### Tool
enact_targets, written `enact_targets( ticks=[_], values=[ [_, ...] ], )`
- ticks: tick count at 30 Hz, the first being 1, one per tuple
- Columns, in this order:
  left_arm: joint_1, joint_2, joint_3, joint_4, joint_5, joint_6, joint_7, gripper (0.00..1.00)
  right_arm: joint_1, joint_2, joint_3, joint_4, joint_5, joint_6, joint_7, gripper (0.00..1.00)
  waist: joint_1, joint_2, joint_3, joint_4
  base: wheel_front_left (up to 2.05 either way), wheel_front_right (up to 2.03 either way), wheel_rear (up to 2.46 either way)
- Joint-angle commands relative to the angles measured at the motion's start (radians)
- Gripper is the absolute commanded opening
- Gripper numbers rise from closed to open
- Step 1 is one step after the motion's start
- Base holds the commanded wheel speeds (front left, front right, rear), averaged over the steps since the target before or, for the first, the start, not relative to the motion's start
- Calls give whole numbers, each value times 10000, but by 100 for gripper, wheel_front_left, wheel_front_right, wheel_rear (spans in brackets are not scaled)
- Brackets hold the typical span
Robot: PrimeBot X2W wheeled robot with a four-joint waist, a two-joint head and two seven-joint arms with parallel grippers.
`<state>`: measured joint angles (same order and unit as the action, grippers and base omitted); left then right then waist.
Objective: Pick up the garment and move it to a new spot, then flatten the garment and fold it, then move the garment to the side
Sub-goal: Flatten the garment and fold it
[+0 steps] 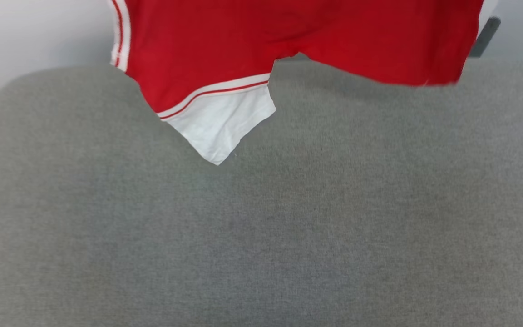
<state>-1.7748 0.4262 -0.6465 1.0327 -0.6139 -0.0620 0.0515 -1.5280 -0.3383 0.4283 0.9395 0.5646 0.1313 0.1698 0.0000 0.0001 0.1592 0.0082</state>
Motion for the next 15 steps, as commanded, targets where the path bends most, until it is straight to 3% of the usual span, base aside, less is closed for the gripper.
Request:
enact_targets(
  ticks=[1, 15],
  values=[
    [-362, 82, -18, 189, 110, -61, -243, 0, -252, -21, 21, -77, -132, -10, -371, 0, 0, -1, 854, -282, 0, 0, 0],
    [-3317, 353, -203, 632, 779, -196, -1875, 0, -1651, 146, -463, 76, -1049, -10, -3174, 0, 0, -1, 4204, -1000, 0, 0, 0]
  ],
)
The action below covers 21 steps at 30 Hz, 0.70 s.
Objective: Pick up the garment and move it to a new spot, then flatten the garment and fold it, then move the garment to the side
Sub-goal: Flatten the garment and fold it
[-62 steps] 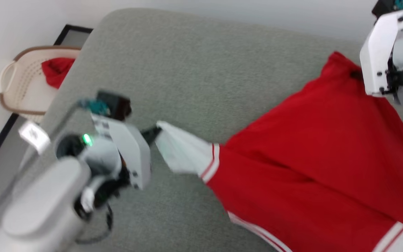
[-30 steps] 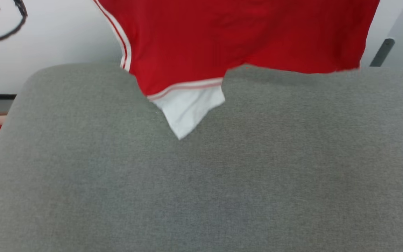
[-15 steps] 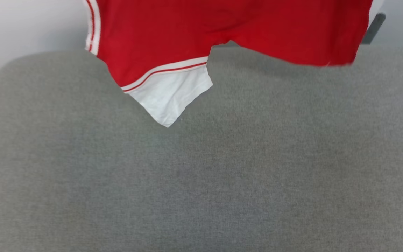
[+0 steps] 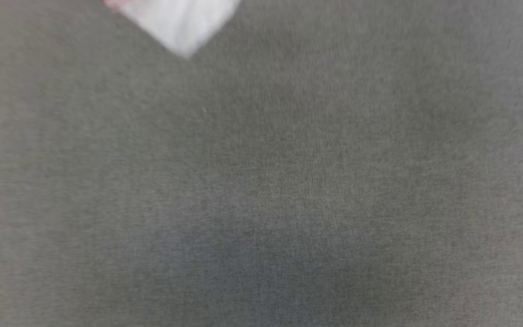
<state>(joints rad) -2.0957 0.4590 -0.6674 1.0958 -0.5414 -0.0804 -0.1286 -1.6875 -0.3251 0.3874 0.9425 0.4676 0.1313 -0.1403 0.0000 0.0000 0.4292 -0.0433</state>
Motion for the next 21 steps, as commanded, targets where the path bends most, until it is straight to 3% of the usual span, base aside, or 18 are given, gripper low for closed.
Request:
enact_targets(
  ticks=[1, 7, 12, 17, 21],
  values=[
    [-393, 6, 4, 3, 90, -30, -257, 0, -223, 9, -128, 115, -206, -10, -360, 0, 0, 0, 1770, -509, 0, 0, 0],
    [-1562, -287, -159, -3, 309, -256, -1076, 0, -880, 49, -649, 439, -1076, -10, -1182, 0, 0, 0, 3205, -450, 0, 0, 0],
    [-1602, -406, -51, -65, 221, -382, -1352, 0, -715, 186, -1279, -60, -2072, -10, -1248, 0, 0, 0, 4057, -186, 0, 0, 0],
    [-643, -319, 378, -428, 45, -416, -1367, 0, -150, 617, -1548, 74, -2624, -10, -1241, 0, 0, 0, 4125, 103, 0, 0, 0],
    [504, -396, 574, -531, -114, -456, -1371, 0, 371, 707, -1179, 215, -2624, -10, -1242, 0, 0, 0, 3558, 458, 0, 0, 0]
  ],
)
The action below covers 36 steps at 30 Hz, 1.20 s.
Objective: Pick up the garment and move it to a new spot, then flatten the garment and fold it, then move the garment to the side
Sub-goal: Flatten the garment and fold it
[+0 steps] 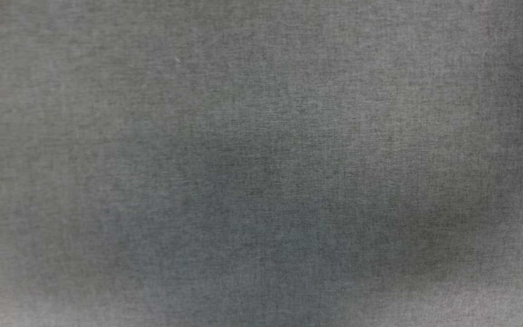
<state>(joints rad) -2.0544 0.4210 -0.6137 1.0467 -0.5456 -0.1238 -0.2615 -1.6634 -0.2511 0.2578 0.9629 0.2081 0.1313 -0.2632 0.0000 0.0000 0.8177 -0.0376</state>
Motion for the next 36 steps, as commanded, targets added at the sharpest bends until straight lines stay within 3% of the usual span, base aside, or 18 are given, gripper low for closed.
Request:
enact_targets(
  ticks=[1, 5, 11, 21, 25, 32, 36],
  values=[
    [478, -77, 22, 18, -127, -39, -40, 0, 308, -66, 320, 63, 38, -10, -11, 0, 0, 0, -546, 497, 0, 0, 0],
    [1687, -205, -479, 98, -326, -70, 2, 0, 996, -212, 1249, 296, 688, -10, -9, 0, 0, 0, -1550, 811, 0, 0, 0],
    [3823, 121, -1643, -866, -1451, -69, 1090, 0, 2279, -986, 2843, 44, 2137, -10, 229, 0, 0, 0, -3121, 1159, 0, 0, 0],
    [7939, 1832, -2758, -4101, -3649, -20, 3523, 0, 5368, -2960, 4947, -2311, 5079, -10, 1077, 0, 0, 0, -5320, 1587, 0, 0, 0],
    [10053, 2746, -2675, -6255, -4671, 830, 4345, 0, 6760, -3867, 5458, -3356, 5993, -10, 1278, 0, 0, 0, -6018, 1684, 0, 0, 0],
    [13904, 4767, -2673, -11055, -5935, 3496, 4745, 0, 8909, -5332, 5810, -4961, 6948, -10, 1326, 0, 0, 0, -6627, 1952, 0, 0, 0],
    [15543, 5536, -2802, -12992, -6372, 4890, 4611, 0, 10076, -5905, 5893, -5760, 7237, -10, 1193, 0, 0, 0, -6783, 2123, 0, 0, 0]
  ],
)
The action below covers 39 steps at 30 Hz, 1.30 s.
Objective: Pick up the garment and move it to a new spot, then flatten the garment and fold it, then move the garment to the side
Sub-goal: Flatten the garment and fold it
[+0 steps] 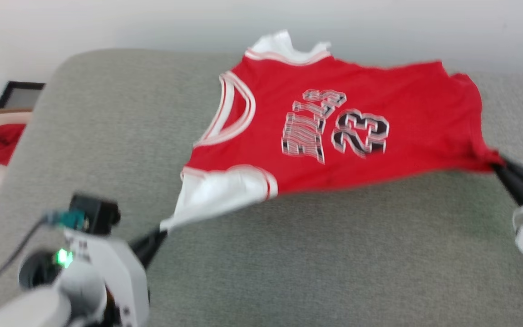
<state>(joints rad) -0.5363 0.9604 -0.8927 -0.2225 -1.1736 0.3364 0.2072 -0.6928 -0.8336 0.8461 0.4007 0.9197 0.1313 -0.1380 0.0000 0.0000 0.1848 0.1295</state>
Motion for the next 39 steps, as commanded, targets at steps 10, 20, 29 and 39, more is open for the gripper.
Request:
enact_targets(
  ticks=[10, 20, 29, 39],
  values=[
    [3264, 881, -184, -2929, -1227, 2926, -703, 0, 3412, -1094, 94, -1768, 416, -10, -483, 0, 0, 0, -541, 712, 0, 0, 0],
    [5160, 1187, -339, -4251, -2180, 4849, -926, 0, 5700, -1596, -481, -2549, 344, -10, -1008, 0, 0, 0, -321, 629, 0, 0, 0],
    [4418, 2016, -100, -5101, -1431, 5194, -845, 0, 6229, -1211, -1421, -3054, 502, -10, -1111, 0, 0, 0, 48, 116, 0, 0, 0],
    [743, 3074, 219, -3944, 873, 3490, 1288, 0, 5102, -522, -3016, -3261, 629, -11, 188, 0, 0, 0, 634, -474, 0, 0, 0]
  ],
)
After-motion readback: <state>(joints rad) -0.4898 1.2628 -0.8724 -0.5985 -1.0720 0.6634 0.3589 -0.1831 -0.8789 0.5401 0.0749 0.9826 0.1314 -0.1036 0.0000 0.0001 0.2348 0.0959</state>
